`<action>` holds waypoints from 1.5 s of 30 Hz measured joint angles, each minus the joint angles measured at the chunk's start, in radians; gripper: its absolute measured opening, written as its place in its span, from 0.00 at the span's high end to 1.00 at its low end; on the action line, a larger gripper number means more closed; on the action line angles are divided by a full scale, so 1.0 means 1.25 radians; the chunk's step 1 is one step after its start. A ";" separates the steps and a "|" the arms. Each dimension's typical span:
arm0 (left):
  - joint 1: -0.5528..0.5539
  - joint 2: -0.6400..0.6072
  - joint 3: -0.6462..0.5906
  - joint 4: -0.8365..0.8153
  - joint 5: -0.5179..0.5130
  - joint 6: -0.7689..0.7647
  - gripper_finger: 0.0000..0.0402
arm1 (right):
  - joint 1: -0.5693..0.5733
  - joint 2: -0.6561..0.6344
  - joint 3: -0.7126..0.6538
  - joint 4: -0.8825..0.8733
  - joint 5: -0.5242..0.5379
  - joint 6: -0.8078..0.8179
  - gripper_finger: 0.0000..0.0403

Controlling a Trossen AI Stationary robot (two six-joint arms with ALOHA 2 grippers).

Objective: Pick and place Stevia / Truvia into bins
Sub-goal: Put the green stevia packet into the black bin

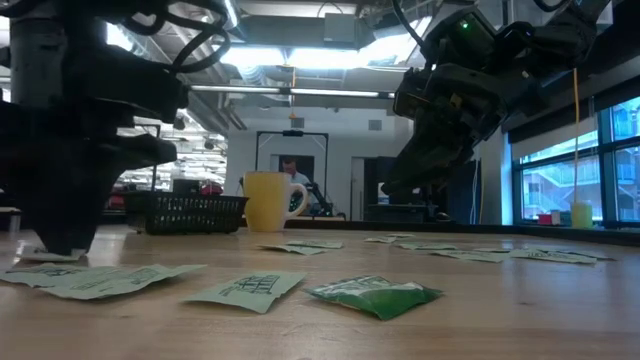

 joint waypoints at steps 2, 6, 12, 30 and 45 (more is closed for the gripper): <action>0.001 -0.002 -0.001 0.000 0.002 -0.002 0.91 | 0.000 0.000 0.000 0.000 0.000 0.000 0.67; 0.001 -0.002 -0.002 0.000 0.005 -0.002 0.98 | 0.000 0.000 0.000 0.000 0.000 0.000 0.67; 0.012 -0.046 -0.001 -0.034 0.005 -0.002 0.99 | 0.000 0.000 0.000 0.000 0.000 0.000 0.67; 0.290 -0.355 0.020 -0.201 -0.407 -0.230 0.99 | 0.000 0.000 0.000 0.001 0.000 0.002 0.67; 0.509 -0.270 0.020 -0.201 -0.316 -0.181 0.99 | 0.000 0.000 0.000 0.000 0.000 0.001 0.67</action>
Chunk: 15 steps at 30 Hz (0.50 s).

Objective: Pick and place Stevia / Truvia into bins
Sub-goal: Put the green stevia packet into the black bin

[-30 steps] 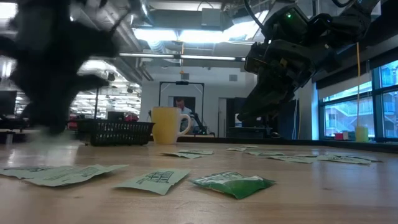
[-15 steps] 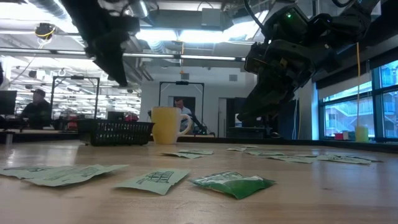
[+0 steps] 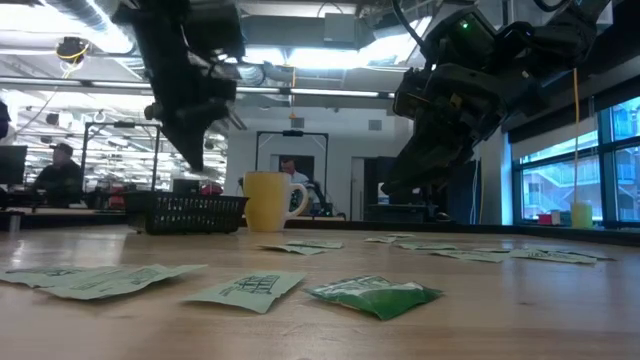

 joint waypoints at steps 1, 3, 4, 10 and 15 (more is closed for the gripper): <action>0.005 0.013 0.000 0.003 0.001 0.000 0.99 | 0.000 0.000 0.000 0.000 0.000 0.000 0.67; 0.012 0.037 0.000 0.007 0.001 0.000 0.99 | 0.000 0.000 0.000 0.000 0.000 0.000 0.67; 0.015 0.049 0.000 0.011 0.001 0.000 0.99 | 0.000 0.000 0.000 0.000 0.000 0.000 0.67; 0.022 0.113 0.000 0.012 0.011 0.042 0.99 | 0.000 0.000 0.000 0.000 0.000 0.000 0.67; 0.022 0.139 0.000 0.012 0.000 0.042 0.99 | 0.000 0.000 0.000 0.000 0.000 0.000 0.67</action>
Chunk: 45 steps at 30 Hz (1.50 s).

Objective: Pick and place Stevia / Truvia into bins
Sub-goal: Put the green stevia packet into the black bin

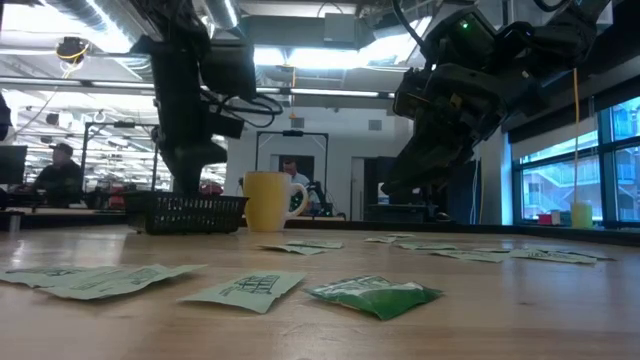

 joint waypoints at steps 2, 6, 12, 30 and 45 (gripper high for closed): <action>0.000 0.000 0.000 0.000 -0.014 0.009 0.98 | 0.000 0.000 0.000 0.000 0.000 -0.001 0.67; 0.000 -0.015 0.000 -0.001 -0.047 0.030 0.94 | 0.000 0.000 0.000 0.000 0.000 -0.003 0.67; -0.002 -0.060 0.000 0.000 -0.076 0.029 0.87 | 0.000 0.000 0.000 0.000 0.000 0.000 0.67; -0.002 -0.088 0.001 0.047 0.065 0.002 0.86 | -0.021 0.000 0.070 0.018 0.002 -0.002 0.67; -0.002 -0.088 0.001 0.190 0.069 0.069 0.86 | -0.096 0.000 0.343 -0.594 0.284 0.119 0.67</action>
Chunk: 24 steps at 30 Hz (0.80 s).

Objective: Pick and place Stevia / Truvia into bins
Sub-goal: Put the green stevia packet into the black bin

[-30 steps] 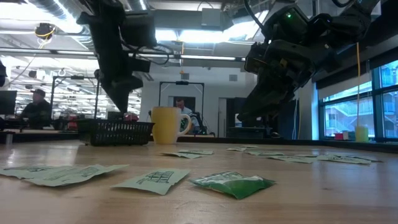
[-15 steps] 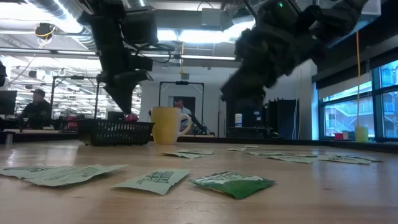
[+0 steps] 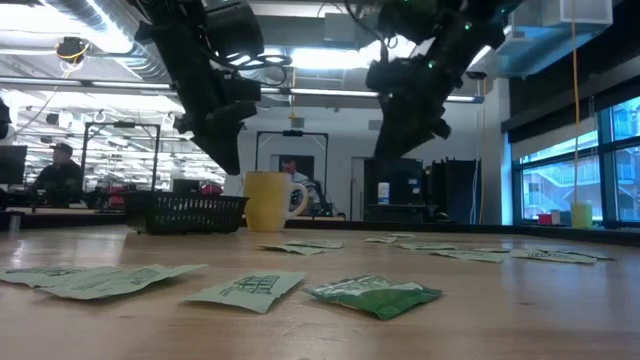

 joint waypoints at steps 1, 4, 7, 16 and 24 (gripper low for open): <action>0.000 0.000 0.000 0.000 0.000 0.000 0.86 | -0.013 0.000 0.000 -0.013 0.000 0.008 0.67; 0.000 0.000 0.000 0.000 0.000 0.000 0.87 | -0.053 0.002 -0.002 -0.063 0.001 0.015 0.67; 0.000 0.000 0.000 0.000 0.000 0.000 0.87 | -0.089 0.009 -0.003 -0.083 0.001 0.004 0.67; 0.000 0.000 0.000 0.009 0.000 0.021 0.87 | -0.144 0.062 -0.003 -0.109 -0.007 -0.079 0.67; 0.000 0.000 0.000 0.009 -0.002 0.021 0.86 | -0.144 0.063 -0.004 -0.136 -0.042 -0.079 0.67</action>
